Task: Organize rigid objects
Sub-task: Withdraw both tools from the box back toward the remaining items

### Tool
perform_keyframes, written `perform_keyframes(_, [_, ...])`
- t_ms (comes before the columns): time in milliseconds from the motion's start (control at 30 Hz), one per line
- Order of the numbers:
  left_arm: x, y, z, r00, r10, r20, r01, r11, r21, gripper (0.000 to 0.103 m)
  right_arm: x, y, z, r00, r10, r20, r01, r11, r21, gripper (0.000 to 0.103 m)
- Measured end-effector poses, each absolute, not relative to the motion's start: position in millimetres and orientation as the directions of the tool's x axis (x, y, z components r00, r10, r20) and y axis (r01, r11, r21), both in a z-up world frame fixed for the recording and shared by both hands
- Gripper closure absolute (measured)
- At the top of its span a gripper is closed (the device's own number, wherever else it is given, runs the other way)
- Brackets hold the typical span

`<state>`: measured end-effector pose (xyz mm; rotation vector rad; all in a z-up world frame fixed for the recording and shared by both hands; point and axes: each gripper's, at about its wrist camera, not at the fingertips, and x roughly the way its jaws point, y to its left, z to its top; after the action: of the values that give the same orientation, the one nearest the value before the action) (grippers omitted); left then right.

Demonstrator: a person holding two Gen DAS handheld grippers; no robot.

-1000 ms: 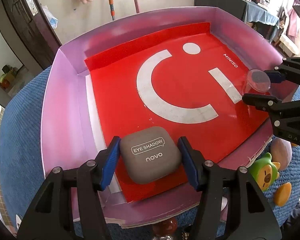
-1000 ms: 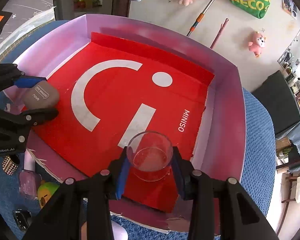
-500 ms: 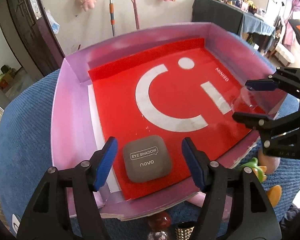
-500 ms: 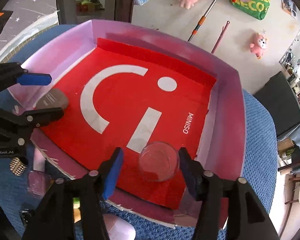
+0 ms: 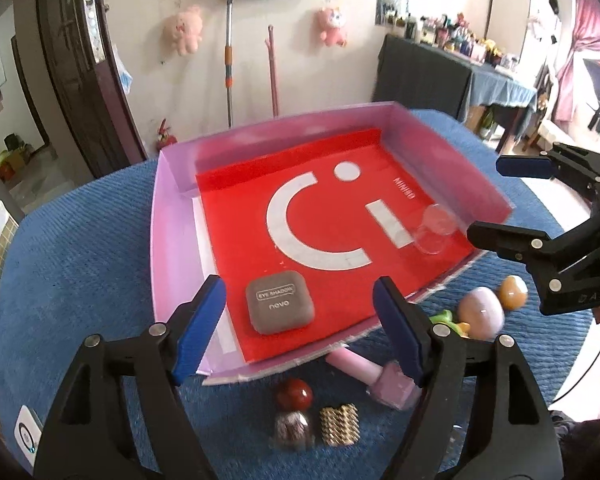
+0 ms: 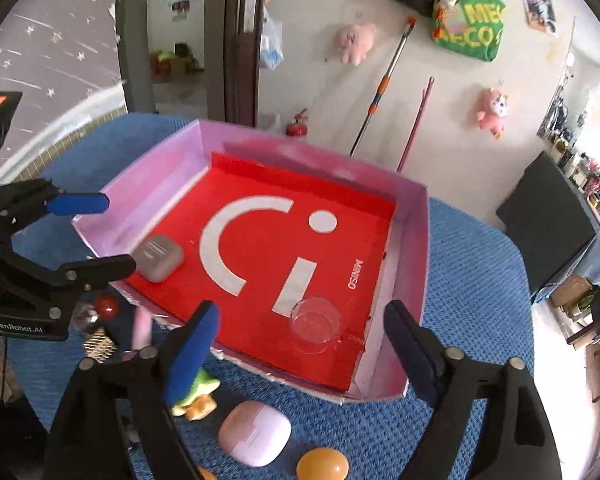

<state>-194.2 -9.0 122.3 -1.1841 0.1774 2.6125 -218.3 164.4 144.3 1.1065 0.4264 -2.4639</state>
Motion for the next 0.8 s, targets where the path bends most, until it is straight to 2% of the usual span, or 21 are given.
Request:
perform_keyframes(167, [-166, -10, 137, -0.694, 0.201, -0.692, -0.281, -0.96, 0.003, 0.02, -191, 171, 163, -0.648, -0.265, -0.714, 0.469, -0.878, -0.099, 0.012])
perform_keyframes(433, [-120, -13, 149, -0.777, 0.19, -0.6, -0.239, -0.971, 0.002, 0.02, -136, 180, 185, -0.721, -0.308, -0.621, 0.448, -0.891, -0.078, 0.002])
perform_keyframes(533, [-104, -14, 151, -0.811, 0.168, -0.56, -0.214, -0.977, 0.017, 0.013, -117, 184, 190, -0.742, -0.322, -0.588, 0.443, -0.894, -0.069, 0.0])
perform_keyframes(600, [-94, -12, 149, -0.828, 0.16, -0.537, -0.203, -0.979, 0.022, 0.012, -104, 187, 191, -0.756, -0.327, -0.567, 0.437, -0.897, -0.065, 0.0])
perform_keyframes(800, [-71, -7, 141, -0.824, 0.171, -0.54, -0.203, -0.979, -0.001, 0.012, -69, 202, 187, -0.771, -0.349, -0.532, 0.424, -0.906, -0.02, 0.0])
